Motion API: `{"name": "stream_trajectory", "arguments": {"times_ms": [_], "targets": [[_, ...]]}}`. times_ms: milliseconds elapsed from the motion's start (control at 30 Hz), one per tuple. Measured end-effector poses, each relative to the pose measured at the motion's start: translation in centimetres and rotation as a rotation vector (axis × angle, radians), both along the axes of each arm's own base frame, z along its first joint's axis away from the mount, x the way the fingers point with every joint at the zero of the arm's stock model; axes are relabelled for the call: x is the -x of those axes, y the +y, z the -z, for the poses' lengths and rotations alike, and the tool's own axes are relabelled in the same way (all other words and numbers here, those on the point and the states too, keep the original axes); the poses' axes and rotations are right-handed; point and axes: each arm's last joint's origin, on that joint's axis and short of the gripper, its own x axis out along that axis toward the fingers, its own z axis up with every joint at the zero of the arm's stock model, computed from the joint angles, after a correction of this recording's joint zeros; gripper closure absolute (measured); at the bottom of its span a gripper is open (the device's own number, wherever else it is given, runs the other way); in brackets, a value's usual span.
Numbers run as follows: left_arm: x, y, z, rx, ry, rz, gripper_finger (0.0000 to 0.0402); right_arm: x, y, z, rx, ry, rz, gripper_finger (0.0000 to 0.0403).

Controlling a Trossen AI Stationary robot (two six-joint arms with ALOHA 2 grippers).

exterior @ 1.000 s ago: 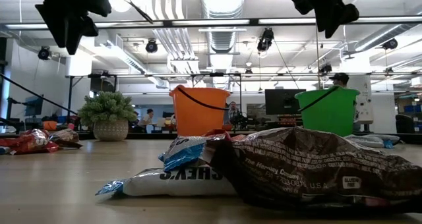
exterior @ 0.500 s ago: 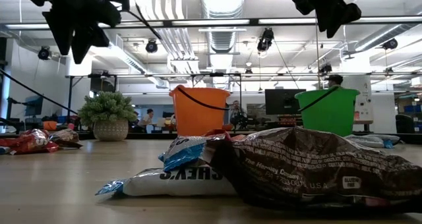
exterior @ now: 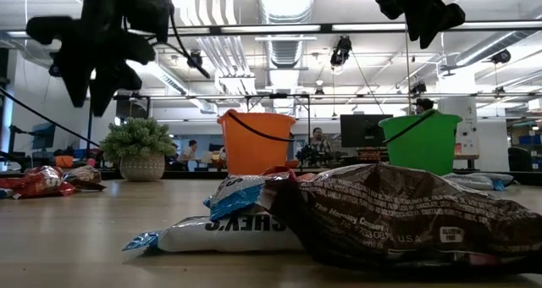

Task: Sort candy
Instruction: Put the brown chocolate into the black bucket

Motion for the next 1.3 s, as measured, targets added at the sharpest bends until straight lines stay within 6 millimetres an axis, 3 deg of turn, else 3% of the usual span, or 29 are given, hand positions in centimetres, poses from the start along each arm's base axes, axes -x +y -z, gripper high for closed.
{"name": "stream_trajectory", "arguments": {"times_ms": [600, 967, 1300], "targets": [[0.6, -0.5, 6.3, 0.012, -0.015, 0.105, 0.0216, 0.0, 0.0, 0.0, -0.014, 0.001, 0.057, 0.0257], [-0.8, 0.0, 7.0, 0.006, -0.030, 0.142, 0.0216, -0.1, 0.0, 0.0, -0.018, -0.002, 0.084, 0.0257], [-0.8, 0.0, 7.6, 0.027, -0.004, 0.143, 0.0216, -0.1, 0.0, 0.0, -0.018, -0.003, 0.083, 0.0257]]}}
